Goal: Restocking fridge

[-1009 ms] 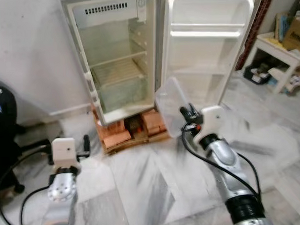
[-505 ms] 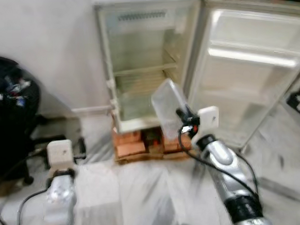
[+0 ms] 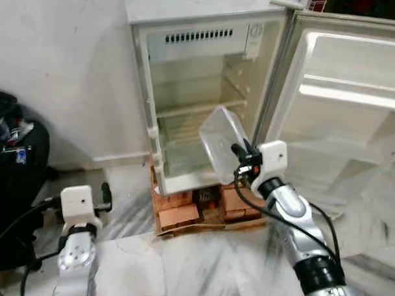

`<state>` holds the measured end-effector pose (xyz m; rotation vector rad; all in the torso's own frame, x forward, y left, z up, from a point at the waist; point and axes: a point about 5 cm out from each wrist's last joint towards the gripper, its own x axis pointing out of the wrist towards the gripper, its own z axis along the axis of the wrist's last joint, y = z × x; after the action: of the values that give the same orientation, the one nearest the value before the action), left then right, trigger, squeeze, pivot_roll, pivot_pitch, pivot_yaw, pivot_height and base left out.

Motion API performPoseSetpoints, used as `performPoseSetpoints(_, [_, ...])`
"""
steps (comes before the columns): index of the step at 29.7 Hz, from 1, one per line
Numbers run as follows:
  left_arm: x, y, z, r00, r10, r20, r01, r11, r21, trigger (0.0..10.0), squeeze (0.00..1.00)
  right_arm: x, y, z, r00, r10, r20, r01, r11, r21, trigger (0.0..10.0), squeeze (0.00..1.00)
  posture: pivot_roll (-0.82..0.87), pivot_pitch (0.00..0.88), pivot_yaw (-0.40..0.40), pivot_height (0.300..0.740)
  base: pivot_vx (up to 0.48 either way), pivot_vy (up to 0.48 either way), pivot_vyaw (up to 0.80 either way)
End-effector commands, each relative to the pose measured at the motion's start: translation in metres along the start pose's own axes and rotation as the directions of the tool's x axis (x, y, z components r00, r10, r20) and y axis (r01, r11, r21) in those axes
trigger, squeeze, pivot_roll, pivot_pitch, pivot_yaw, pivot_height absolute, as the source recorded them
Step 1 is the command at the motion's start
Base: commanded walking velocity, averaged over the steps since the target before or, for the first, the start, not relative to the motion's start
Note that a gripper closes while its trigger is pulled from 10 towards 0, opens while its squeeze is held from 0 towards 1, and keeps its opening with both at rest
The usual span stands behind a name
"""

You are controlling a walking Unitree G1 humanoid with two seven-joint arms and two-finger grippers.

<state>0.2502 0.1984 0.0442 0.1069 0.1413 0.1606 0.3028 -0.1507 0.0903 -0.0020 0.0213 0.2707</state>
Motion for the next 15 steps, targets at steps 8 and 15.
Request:
performPoseSetpoints(8, [0.003,0.012,0.006,1.000,0.004,0.015,-0.004,1.000,0.010,10.0,0.00,0.006,0.003,0.007,1.000,0.009,0.021,-0.008,1.000,-0.013,10.0,0.00,0.09,0.000,-0.050,0.740,0.283,0.221,0.00])
performPoseSetpoints(15, [-0.008,0.007,0.002,0.998,-0.059,0.007,0.059,0.998,-0.006,10.0,0.00,0.005,0.000,0.006,1.000,0.004,0.013,-0.004,1.000,-0.027,10.0,0.00,0.08,0.000,-0.039,0.740,0.000,0.000,0.00])
